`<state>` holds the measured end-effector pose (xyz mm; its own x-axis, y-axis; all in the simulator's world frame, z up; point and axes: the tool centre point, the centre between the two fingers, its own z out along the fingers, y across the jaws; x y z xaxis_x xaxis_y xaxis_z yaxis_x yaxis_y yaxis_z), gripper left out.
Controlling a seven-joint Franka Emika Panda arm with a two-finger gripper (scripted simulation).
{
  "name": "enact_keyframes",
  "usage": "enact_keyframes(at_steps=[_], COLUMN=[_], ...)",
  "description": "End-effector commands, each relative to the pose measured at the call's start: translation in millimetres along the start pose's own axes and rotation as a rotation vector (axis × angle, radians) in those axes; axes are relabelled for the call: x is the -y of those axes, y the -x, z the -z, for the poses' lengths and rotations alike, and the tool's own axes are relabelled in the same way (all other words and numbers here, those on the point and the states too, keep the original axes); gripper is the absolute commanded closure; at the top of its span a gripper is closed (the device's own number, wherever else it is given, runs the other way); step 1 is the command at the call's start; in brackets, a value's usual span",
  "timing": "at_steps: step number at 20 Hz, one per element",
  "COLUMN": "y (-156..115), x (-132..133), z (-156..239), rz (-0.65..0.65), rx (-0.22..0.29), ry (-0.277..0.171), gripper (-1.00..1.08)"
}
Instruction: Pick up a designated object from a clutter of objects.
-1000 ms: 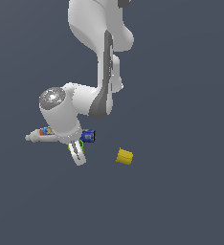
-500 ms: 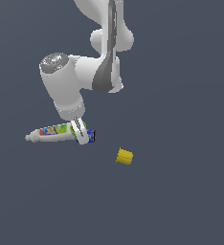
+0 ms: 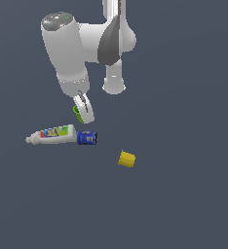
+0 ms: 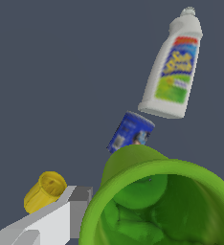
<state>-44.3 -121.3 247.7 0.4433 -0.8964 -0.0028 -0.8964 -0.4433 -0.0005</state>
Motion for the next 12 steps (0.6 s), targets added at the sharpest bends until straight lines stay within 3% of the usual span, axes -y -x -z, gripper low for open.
enact_keyframes(at_steps=[1,12], y=[9,49], x=[-9,-49], z=[18,100], rz=[0.000,-0.001], rx=[-0.002,-0.005], ry=[0.000,0.001], gripper=[1.08,1.08])
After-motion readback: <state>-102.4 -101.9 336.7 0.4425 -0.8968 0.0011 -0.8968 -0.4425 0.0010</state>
